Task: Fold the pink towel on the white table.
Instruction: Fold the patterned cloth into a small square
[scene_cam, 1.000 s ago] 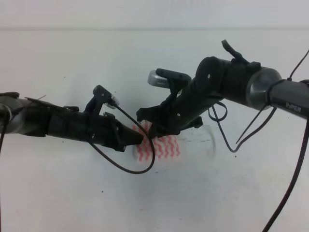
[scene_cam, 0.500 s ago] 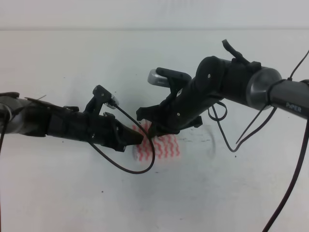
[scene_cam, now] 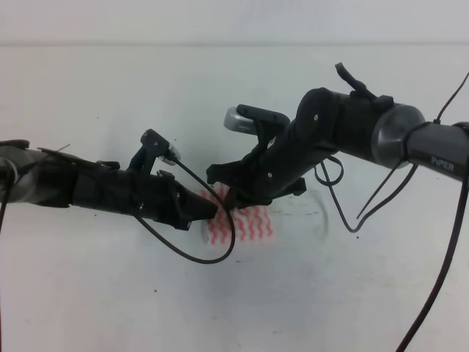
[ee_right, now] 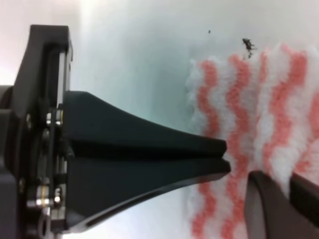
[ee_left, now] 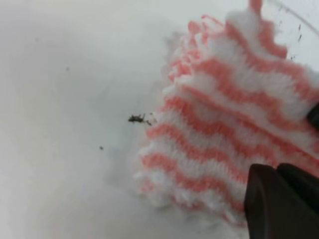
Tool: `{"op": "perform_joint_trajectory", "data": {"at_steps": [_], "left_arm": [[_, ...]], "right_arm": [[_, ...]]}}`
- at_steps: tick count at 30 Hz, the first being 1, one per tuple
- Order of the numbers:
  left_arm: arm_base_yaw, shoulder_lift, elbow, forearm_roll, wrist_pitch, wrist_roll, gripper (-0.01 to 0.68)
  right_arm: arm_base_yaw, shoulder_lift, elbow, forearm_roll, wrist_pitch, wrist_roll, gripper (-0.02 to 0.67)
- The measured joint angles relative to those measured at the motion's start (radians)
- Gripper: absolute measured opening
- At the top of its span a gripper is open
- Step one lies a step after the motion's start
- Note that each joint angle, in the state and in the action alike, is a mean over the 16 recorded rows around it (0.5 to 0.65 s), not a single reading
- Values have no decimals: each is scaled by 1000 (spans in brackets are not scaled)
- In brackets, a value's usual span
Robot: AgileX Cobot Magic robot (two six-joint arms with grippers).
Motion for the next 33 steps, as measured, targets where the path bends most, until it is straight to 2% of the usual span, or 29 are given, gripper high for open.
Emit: {"op": "perform_joint_trajectory", "data": {"at_steps": [18,25,33], "left_arm": [[17,-9,0,2,46,25,-4],[37,-9,0,5,52,25,-5],[49,-9,0,5,44,26,-4]], "right_arm": [[0,4,0,10,-7,0,-7],[0,4,0,22,-7,0,38],[0,4,0,45,6,0,139]]}}
